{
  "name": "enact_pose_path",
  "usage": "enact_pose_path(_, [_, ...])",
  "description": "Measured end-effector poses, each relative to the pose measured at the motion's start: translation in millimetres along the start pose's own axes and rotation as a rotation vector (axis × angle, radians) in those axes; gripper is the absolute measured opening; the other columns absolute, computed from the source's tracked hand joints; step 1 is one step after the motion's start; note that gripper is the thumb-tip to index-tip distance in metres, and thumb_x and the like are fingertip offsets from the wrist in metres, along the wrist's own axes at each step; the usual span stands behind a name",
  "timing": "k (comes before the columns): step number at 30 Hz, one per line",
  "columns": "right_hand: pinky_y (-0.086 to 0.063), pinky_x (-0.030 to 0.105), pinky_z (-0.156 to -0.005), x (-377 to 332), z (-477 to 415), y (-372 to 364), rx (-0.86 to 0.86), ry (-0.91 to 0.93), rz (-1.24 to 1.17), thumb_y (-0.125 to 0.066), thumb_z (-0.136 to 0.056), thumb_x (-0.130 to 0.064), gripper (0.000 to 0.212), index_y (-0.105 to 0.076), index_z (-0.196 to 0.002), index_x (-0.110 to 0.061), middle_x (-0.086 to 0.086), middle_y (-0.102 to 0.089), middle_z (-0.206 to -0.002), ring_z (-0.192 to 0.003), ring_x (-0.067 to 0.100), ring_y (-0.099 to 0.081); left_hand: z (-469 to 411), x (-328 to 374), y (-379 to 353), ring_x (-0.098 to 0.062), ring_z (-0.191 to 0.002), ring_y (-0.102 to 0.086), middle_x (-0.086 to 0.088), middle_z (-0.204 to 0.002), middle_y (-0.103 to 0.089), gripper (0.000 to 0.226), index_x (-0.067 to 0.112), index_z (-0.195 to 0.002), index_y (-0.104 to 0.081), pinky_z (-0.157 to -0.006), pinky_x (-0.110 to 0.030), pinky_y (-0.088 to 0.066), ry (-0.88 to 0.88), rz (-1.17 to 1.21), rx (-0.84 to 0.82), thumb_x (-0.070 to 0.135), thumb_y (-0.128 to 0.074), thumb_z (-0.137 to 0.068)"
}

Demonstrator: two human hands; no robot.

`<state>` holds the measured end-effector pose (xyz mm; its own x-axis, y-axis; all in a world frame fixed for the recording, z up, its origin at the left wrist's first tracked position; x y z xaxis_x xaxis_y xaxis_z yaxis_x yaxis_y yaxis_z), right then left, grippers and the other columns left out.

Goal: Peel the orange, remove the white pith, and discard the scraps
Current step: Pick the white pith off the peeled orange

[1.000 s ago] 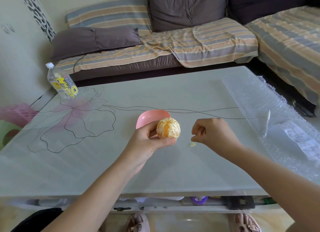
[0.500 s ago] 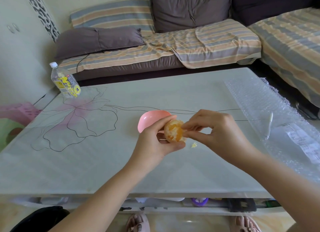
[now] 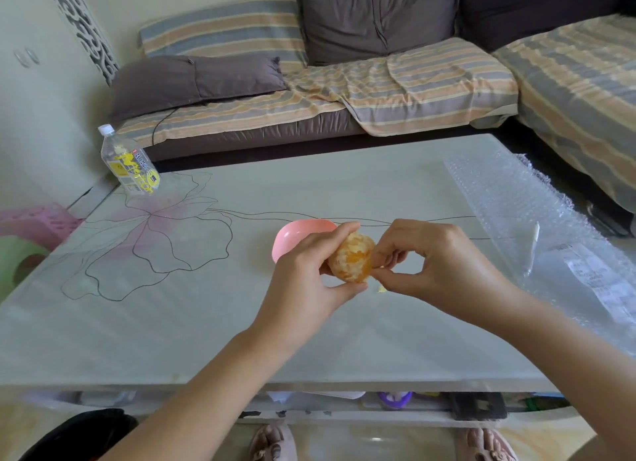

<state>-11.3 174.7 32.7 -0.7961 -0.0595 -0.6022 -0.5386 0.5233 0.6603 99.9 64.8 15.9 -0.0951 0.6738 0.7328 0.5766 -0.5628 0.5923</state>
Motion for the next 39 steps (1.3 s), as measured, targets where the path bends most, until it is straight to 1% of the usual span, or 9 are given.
enact_pose_path(6, [-0.046, 0.014, -0.070, -6, 1, 7, 0.127, 0.032, -0.052, -0.072, -0.075, -0.014, 0.008, -0.065, -0.077, -0.018, -0.013, -0.062, -0.076, -0.074, 0.007, -0.059, 0, -3, 0, -0.010, -0.083, -0.065, 0.011, -0.105, -0.065, 0.058, 0.024, -0.118, -0.064, -0.079, -0.021, -0.055, 0.175, 0.246, -0.007, 0.014, -0.086, -0.065])
enact_pose_path(11, [-0.047, 0.011, -0.070, -8, 2, 10, 0.189, 0.068, -0.077, -0.075, -0.077, -0.014, 0.019, -0.072, -0.095, -0.020, -0.011, -0.064, -0.082, -0.074, 0.005, -0.062, -1, -3, 1, -0.014, -0.085, -0.066, 0.005, -0.107, -0.065, 0.059, 0.023, -0.117, -0.064, -0.075, -0.018, -0.052, 0.191, 0.303, -0.012, 0.014, -0.086, -0.064])
enact_pose_path(16, [-0.040, 0.006, -0.064, -11, 4, 11, 0.287, 0.102, -0.034, -0.070, -0.079, -0.019, 0.010, -0.077, -0.086, -0.016, -0.009, -0.064, -0.079, -0.070, 0.001, -0.060, -1, 2, 3, -0.010, -0.083, -0.066, 0.002, -0.104, -0.066, 0.058, 0.023, -0.116, -0.064, -0.072, -0.015, -0.051, 0.191, 0.332, 0.011, 0.016, -0.086, -0.063])
enact_pose_path(21, [-0.049, 0.019, -0.064, -13, 5, 5, 0.376, 0.119, 0.053, -0.063, -0.086, -0.022, 0.014, -0.073, -0.085, -0.013, -0.007, -0.064, -0.084, -0.071, 0.002, -0.059, -2, 1, 1, -0.015, -0.086, -0.068, 0.000, -0.102, -0.069, 0.053, 0.023, -0.108, -0.067, -0.077, -0.022, -0.053, 0.252, 0.483, -0.004, 0.025, -0.083, -0.057])
enact_pose_path(24, [-0.046, 0.017, -0.064, -15, 4, 3, 0.362, 0.138, 0.121, -0.055, -0.089, -0.022, 0.018, -0.069, -0.087, -0.011, -0.005, -0.064, -0.087, -0.072, 0.004, -0.057, -2, -2, -1, -0.017, -0.091, -0.069, -0.002, -0.109, -0.067, 0.062, 0.023, -0.114, -0.064, -0.078, -0.023, -0.053, 0.287, 0.551, -0.052, 0.019, -0.083, -0.055])
enact_pose_path(27, [-0.045, 0.017, -0.063, -15, 4, 4, 0.350, 0.148, 0.138, -0.052, -0.091, -0.020, 0.017, -0.066, -0.088, -0.010, -0.004, -0.062, -0.088, -0.073, 0.005, -0.056, -2, -2, 3, -0.016, -0.090, -0.070, -0.005, -0.116, -0.062, 0.073, 0.032, -0.118, -0.060, -0.080, -0.026, -0.054, 0.282, 0.560, -0.075, 0.015, -0.083, -0.051])
enact_pose_path(32, [-0.043, 0.014, -0.063, -16, 2, 6, 0.334, 0.142, 0.141, -0.049, -0.092, -0.021, 0.018, -0.064, -0.088, -0.011, -0.006, -0.061, -0.089, -0.074, 0.004, -0.055, -4, -1, 3, -0.013, -0.092, -0.069, -0.002, -0.112, -0.065, 0.060, 0.033, -0.111, -0.064, -0.083, -0.025, -0.053, 0.304, 0.593, -0.103, 0.015, -0.085, -0.057])
enact_pose_path(36, [-0.044, 0.017, -0.062, -16, 3, 5, 0.335, 0.153, 0.147, -0.049, -0.092, -0.021, 0.019, -0.064, -0.088, -0.010, -0.005, -0.061, -0.090, -0.074, 0.006, -0.056, -4, -8, 0, -0.026, -0.107, -0.064, -0.005, -0.115, -0.067, 0.057, 0.028, -0.112, -0.066, -0.095, -0.040, -0.052, 0.363, 0.676, -0.110, 0.013, -0.084, -0.060])
enact_pose_path(39, [-0.045, 0.022, -0.062, -16, 4, 3, 0.326, 0.168, 0.177, -0.048, -0.093, -0.020, 0.020, -0.063, -0.088, -0.008, -0.002, -0.061, -0.090, -0.074, 0.011, -0.057, -2, -13, -3, -0.031, -0.111, -0.062, -0.008, -0.115, -0.067, 0.063, 0.026, -0.114, -0.065, -0.094, -0.039, -0.053, 0.399, 0.733, -0.112, 0.023, -0.085, -0.055])
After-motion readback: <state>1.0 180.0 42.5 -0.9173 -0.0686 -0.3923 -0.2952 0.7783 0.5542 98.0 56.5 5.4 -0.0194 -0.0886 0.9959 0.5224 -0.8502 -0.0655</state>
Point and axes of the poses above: each hand's wrist, its own z-axis away from the middle knuckle, its own y-axis out of the back of the hand, x = y × z, the point moved 5 cm from there along -z, towards the middle knuckle
